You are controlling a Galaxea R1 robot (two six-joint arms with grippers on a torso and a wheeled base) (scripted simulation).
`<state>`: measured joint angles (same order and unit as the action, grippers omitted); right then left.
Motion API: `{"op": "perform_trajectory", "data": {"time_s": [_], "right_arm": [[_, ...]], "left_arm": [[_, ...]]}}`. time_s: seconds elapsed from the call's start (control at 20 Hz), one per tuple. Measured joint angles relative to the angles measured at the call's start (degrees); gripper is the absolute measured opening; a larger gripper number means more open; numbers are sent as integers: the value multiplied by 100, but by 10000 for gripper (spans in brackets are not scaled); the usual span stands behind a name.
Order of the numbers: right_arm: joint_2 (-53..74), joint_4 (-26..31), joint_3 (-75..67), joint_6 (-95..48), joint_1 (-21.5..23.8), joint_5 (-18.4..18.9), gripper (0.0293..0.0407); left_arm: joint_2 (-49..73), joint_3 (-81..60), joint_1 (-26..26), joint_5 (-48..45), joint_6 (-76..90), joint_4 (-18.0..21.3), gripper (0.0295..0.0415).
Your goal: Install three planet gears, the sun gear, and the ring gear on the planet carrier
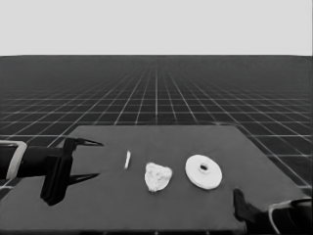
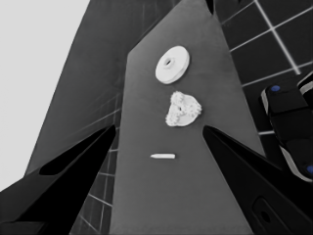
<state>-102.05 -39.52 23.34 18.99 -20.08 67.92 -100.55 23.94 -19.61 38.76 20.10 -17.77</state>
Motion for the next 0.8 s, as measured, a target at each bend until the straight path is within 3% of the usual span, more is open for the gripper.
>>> {"op": "perform_trajectory", "data": {"time_s": [0.1, 0.15, 0.2, 0.35, 0.6, 0.7, 0.8], "right_arm": [[83, -30, -78, -58, -17, -20, 385], [-1238, 2161, 1259, 2252, 1772, 1144, 396], [-2241, 2850, 2884, 3134, 2367, 1415, 393], [-3456, 3294, 5374, 3613, 2448, 1745, 385], [-3828, 3381, 6168, 3614, 2434, 1834, 385], [-3982, 2794, 6519, 3492, 1699, 1393, 385], [-4082, 2617, 6745, 3411, 1439, 1222, 385]], "left_arm": [[0, 0, 0, 0, 0, 0, 385], [0, 0, 0, 0, 0, 0, 385], [0, 0, 0, 0, 0, 0, 385], [0, 0, 0, 0, 0, 0, 385], [0, 0, 0, 0, 0, 0, 385], [0, 0, 0, 0, 0, 0, 385], [0, 0, 0, 0, 0, 0, 385]]}}
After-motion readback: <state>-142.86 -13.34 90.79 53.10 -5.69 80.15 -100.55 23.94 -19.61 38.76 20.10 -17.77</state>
